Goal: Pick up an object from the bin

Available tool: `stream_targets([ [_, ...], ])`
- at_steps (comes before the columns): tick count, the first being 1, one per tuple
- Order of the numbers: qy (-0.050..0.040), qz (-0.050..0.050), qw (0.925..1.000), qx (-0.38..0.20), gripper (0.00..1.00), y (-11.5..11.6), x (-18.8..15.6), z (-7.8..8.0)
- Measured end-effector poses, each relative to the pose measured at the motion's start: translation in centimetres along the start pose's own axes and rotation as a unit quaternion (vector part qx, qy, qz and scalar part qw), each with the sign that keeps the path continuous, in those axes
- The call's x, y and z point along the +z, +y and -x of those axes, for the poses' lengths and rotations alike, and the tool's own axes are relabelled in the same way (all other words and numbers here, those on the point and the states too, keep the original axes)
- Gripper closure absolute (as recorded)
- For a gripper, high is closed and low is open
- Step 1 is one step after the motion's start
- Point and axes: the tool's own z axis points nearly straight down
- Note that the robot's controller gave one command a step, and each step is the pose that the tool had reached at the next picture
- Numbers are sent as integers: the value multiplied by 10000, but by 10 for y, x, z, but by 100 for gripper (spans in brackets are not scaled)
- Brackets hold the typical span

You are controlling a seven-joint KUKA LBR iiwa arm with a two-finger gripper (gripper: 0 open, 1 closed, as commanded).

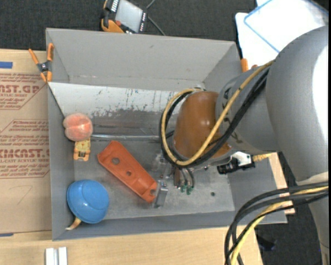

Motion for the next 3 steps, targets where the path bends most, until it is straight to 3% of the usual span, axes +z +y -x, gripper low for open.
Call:
stream_targets([
  [1,24,-8,9999,142,0,6,15,-1],
  [2,13,-2,9959,-909,100,15,-26,35],
  [3,13,-2,9959,-908,0,15,-26,35],
])
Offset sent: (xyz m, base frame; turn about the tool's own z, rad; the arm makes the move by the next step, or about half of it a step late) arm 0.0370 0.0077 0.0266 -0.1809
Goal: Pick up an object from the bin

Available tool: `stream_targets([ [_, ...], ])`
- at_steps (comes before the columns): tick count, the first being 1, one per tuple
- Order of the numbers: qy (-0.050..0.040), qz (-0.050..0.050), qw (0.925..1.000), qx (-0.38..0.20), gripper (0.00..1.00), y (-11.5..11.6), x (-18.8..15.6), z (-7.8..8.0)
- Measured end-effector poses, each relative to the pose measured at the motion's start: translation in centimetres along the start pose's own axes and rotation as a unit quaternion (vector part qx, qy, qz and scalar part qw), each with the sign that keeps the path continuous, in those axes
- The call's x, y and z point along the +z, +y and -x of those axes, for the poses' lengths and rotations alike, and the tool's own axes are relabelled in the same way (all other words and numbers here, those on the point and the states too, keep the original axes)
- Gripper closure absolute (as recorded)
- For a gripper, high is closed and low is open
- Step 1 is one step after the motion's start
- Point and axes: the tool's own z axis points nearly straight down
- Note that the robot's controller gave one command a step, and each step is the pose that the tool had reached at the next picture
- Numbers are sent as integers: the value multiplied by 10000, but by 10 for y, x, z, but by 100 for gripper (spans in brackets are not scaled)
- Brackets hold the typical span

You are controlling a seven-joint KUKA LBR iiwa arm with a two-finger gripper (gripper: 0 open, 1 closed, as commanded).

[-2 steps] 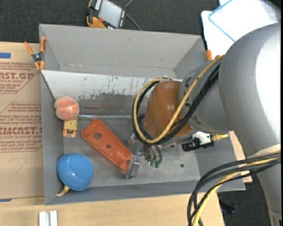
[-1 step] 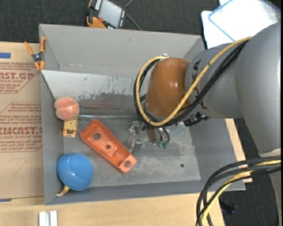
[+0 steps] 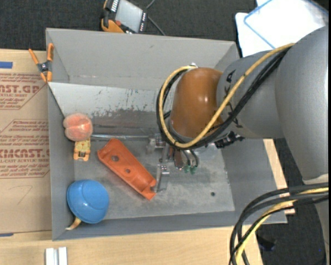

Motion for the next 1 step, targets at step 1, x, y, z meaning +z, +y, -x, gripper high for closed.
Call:
stream_targets([
  [1,0,0,10000,-1,0,0,0,0],
])
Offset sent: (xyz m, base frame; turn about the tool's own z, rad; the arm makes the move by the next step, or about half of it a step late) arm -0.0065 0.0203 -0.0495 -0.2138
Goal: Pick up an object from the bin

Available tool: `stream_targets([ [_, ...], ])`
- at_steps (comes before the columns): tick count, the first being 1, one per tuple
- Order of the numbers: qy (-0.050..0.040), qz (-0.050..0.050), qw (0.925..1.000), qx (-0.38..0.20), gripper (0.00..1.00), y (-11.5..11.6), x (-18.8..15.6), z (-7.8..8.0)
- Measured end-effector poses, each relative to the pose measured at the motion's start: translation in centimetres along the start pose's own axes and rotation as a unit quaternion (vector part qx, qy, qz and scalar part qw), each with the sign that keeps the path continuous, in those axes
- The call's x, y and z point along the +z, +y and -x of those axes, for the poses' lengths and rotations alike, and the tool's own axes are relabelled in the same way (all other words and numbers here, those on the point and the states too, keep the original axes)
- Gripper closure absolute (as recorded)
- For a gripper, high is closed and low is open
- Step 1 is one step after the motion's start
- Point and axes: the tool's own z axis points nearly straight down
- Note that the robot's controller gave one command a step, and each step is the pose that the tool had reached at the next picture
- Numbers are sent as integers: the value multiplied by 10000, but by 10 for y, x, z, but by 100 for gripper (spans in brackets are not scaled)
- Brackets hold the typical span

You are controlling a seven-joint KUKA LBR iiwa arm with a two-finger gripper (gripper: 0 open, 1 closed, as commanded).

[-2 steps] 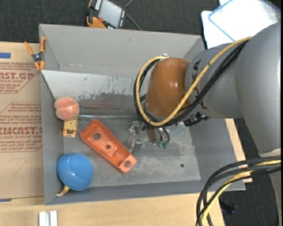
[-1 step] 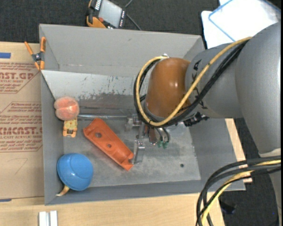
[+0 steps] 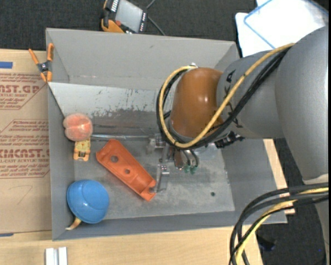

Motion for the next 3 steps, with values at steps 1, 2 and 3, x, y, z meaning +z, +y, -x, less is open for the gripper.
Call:
stream_targets([
  [1,-7,-2,10000,-84,0,1,3,0],
  [2,-13,5,9991,-420,0,44,-59,-25],
  [3,-6,-1,9999,-127,0,36,44,-13],
])
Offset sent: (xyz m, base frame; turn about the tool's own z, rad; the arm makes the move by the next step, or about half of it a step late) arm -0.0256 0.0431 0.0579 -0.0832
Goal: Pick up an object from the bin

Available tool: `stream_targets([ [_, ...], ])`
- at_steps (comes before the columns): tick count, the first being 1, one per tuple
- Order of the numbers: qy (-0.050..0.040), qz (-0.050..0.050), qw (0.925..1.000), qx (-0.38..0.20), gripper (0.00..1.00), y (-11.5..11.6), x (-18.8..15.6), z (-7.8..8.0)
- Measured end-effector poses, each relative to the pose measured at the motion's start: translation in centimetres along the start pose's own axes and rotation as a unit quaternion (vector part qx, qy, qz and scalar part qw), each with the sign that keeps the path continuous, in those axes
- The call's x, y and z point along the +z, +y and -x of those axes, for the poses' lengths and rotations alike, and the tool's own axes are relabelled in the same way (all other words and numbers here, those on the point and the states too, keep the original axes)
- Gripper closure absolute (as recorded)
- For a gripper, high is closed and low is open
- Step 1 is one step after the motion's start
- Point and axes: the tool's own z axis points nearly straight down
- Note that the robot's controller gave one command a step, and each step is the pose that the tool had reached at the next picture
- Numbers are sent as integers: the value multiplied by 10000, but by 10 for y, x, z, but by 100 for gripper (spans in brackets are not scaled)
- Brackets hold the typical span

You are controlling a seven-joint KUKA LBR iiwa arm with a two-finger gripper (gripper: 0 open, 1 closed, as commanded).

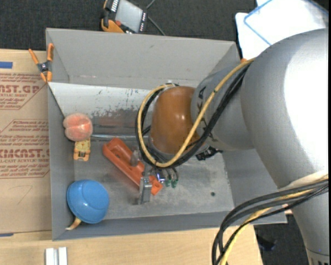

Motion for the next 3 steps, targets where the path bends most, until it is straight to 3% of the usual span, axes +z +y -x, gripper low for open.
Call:
stream_targets([
  [1,-78,35,9964,843,100,26,-24,-7],
  [3,-78,33,9964,843,100,26,-24,-7],
])
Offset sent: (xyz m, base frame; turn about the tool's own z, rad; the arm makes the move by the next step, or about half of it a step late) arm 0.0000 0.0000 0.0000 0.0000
